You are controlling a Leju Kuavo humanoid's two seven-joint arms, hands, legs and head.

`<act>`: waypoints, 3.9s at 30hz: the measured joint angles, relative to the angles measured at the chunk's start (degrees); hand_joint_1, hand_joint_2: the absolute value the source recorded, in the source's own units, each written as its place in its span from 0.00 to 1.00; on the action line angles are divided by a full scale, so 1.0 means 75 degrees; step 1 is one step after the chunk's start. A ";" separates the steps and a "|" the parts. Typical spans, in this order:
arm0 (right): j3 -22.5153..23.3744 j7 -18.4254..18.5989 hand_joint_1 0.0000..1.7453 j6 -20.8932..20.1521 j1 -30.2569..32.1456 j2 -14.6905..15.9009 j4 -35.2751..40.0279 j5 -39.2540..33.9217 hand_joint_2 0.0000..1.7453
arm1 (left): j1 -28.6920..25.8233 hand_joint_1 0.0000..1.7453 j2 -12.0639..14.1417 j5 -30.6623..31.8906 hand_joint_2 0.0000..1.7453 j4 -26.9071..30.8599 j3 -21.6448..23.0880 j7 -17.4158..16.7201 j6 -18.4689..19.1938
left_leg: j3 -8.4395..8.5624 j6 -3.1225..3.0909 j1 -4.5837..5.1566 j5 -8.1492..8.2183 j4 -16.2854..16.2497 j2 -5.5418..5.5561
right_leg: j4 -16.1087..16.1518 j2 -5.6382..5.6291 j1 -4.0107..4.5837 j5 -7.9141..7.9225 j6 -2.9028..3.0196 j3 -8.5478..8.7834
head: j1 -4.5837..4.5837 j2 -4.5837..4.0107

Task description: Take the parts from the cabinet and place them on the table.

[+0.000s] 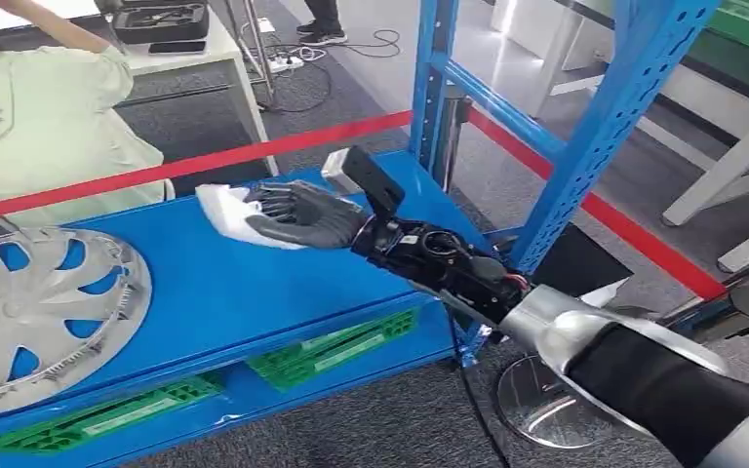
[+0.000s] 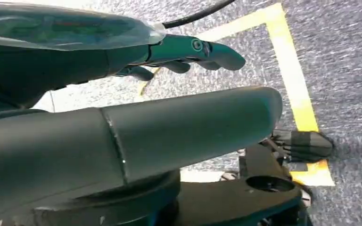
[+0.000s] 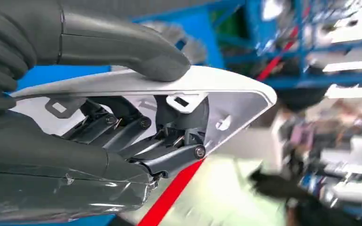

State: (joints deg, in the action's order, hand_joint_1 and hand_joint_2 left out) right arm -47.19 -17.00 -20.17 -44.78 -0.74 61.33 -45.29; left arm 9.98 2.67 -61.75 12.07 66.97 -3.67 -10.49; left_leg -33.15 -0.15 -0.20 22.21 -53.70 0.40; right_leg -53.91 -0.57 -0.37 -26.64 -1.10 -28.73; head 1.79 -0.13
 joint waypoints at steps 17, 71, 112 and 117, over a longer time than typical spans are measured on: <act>-0.0411 -0.0530 1.00 -0.0965 0.0321 -0.0810 0.0607 -0.0362 1.00 | 0.0119 0.00 0.0119 0.0049 0.00 0.0000 0.0184 -0.0055 -0.0114 | -0.0001 0.0001 0.0000 0.0000 0.0003 0.0002 | 0.0000 0.0003 0.0002 -0.0003 0.0002 0.0001 | 0.0000 0.0000; -0.1011 -0.0548 1.00 -0.0703 0.1717 -0.0883 0.2641 0.1198 1.00 | 0.0188 0.00 0.0189 -0.1743 1.00 0.0000 -0.1064 0.3366 -0.0708 | -0.0001 0.0006 0.0000 0.0005 0.0005 -0.0001 | 0.0000 0.0002 0.0000 -0.0015 0.0019 -0.0012 | 0.0003 0.0000; -0.1090 -0.0437 1.00 -0.0286 0.1722 -0.0810 0.2897 0.1218 1.00 | 0.0002 0.00 0.0169 -0.2017 1.00 0.0000 -0.1574 0.3287 -0.0087 | -0.0001 0.0006 0.0000 0.0005 0.0006 -0.0001 | 0.0000 0.0003 0.0001 -0.0015 0.0019 -0.0010 | 0.0003 0.0000; -0.1090 -0.0493 1.00 -0.0047 0.1692 -0.0799 0.2894 0.1437 1.00 | -0.0009 0.00 0.0172 -0.2020 1.00 0.0000 -0.1603 0.3287 -0.0035 | -0.0001 0.0006 0.0000 0.0005 0.0006 0.0000 | 0.0000 0.0003 0.0001 -0.0015 0.0019 -0.0009 | 0.0003 0.0000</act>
State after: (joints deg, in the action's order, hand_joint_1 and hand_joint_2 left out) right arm -55.36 -20.70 -20.52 -32.09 -6.73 83.03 -34.51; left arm 9.91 3.96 -76.89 12.07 54.95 20.98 -10.75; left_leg -33.15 -0.10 -0.21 22.24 -53.65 0.40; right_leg -53.91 -0.55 -0.36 -26.75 -0.96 -28.80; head 1.81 -0.13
